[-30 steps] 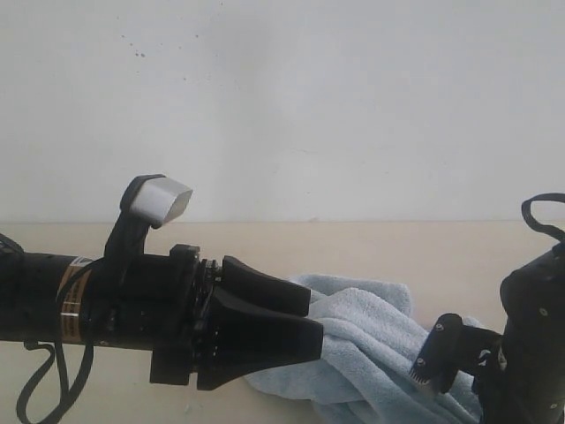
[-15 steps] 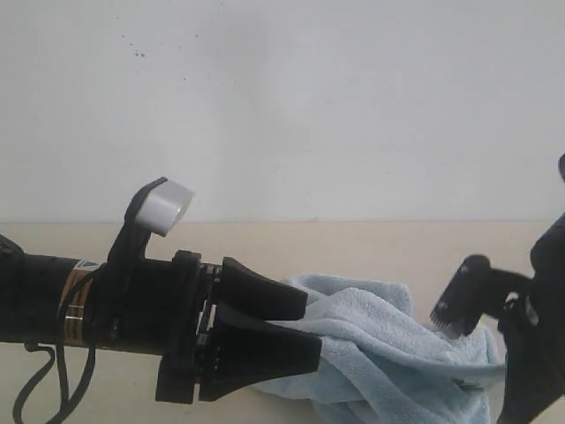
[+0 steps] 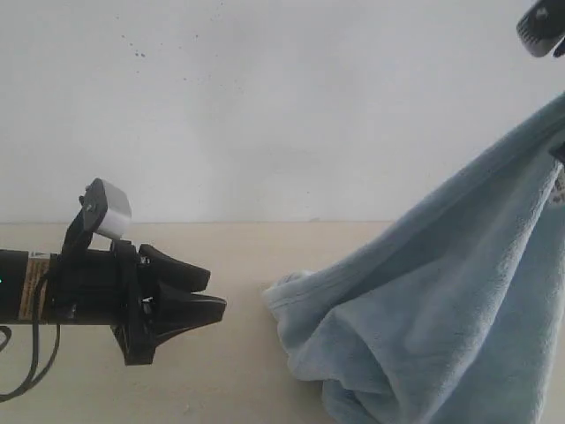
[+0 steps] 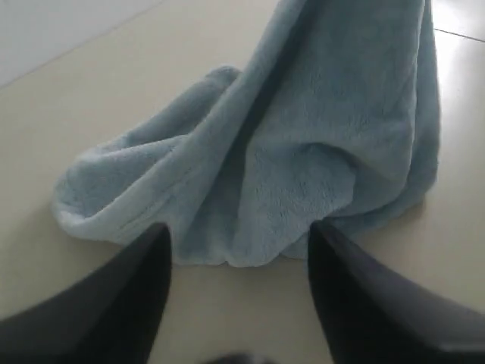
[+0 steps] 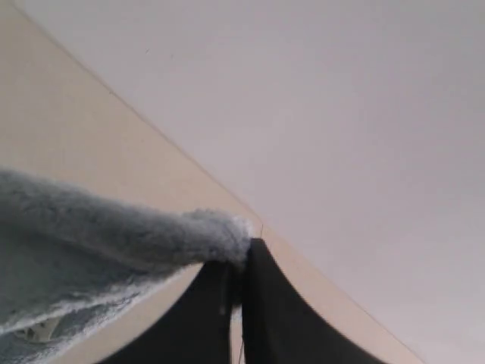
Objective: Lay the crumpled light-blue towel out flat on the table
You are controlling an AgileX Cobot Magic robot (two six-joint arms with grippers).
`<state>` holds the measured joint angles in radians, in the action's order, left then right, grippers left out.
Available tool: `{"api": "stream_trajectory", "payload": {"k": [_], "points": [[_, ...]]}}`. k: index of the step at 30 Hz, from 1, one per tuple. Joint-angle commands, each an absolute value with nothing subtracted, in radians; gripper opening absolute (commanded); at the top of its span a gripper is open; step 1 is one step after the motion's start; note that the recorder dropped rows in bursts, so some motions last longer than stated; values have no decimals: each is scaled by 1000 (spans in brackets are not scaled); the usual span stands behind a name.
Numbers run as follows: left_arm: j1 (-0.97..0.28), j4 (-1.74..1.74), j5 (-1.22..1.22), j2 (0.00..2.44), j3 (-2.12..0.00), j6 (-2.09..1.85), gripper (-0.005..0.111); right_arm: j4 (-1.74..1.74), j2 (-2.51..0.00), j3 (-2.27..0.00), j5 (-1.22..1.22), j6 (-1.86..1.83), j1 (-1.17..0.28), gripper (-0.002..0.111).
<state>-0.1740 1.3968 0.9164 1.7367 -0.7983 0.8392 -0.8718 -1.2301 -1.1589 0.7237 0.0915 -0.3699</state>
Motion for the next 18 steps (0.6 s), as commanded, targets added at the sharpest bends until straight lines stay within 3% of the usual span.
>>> {"api": "stream_trajectory", "payload": {"k": [1,3,8,18], "points": [[-171,1378,1032,1790,-803,637,82,-869,-1202,-1198,729,110,-369,0],[-171,1298,1041,1809,-803,599,92,-843,-1183,-1198,731,110,-369,0],[-213,1191,1096,1868,-843,274,92,-833,-1137,-1198,736,110,-369,0],[-314,1272,974,2073,-1123,274,92,-773,-1118,-1198,724,106,-369,0]]}}
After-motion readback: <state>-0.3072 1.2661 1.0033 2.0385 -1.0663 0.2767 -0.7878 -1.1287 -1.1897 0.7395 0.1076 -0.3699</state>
